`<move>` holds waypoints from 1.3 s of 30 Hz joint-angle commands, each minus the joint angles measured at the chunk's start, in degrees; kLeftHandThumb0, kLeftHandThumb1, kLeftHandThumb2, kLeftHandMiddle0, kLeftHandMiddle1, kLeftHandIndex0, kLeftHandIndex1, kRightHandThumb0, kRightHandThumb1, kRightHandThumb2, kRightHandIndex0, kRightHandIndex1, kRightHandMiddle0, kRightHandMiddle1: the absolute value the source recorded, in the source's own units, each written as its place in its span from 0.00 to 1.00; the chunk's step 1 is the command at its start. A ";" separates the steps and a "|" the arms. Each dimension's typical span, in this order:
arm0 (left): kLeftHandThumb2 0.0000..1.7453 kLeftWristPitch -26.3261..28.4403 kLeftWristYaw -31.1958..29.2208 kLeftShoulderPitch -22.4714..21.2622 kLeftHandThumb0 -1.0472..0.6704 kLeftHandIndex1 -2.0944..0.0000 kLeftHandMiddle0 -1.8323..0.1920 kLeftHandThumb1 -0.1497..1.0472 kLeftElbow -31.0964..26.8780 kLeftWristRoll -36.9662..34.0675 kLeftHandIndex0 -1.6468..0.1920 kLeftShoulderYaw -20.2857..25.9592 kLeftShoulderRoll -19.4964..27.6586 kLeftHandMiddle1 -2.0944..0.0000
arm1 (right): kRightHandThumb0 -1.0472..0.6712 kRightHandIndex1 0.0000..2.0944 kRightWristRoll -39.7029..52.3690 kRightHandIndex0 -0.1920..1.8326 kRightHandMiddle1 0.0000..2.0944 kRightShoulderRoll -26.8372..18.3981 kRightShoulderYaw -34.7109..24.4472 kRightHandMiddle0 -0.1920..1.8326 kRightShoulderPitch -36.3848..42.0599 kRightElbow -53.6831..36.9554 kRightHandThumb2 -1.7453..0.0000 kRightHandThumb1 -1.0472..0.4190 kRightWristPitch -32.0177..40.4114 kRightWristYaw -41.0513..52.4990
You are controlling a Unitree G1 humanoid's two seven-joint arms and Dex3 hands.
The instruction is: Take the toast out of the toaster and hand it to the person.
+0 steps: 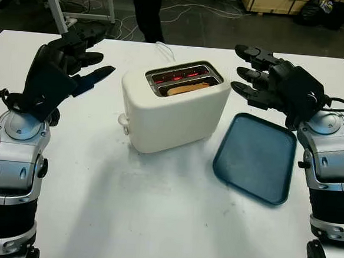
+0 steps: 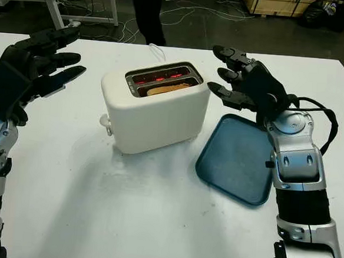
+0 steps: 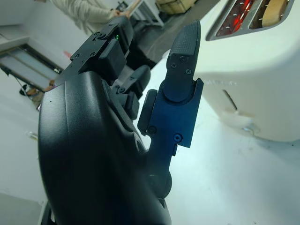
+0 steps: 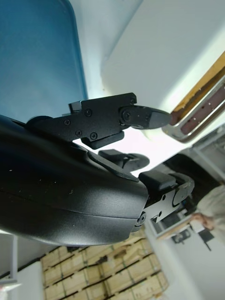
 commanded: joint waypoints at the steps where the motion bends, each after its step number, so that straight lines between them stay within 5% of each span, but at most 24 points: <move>1: 0.00 0.04 -0.35 -1.49 0.33 0.99 0.74 0.89 0.04 0.20 0.60 -0.28 0.40 0.72 | 0.47 0.01 0.35 0.24 0.01 0.45 -0.38 0.24 -1.15 0.51 0.80 0.09 -1.35 -0.31; 39: 0.00 -0.65 0.74 -0.77 0.34 0.99 0.77 0.89 -0.04 1.33 0.59 -1.27 -0.77 0.66 | 0.51 0.02 1.59 0.25 0.01 1.67 -1.50 0.25 -0.47 1.25 0.82 0.09 -2.05 -0.45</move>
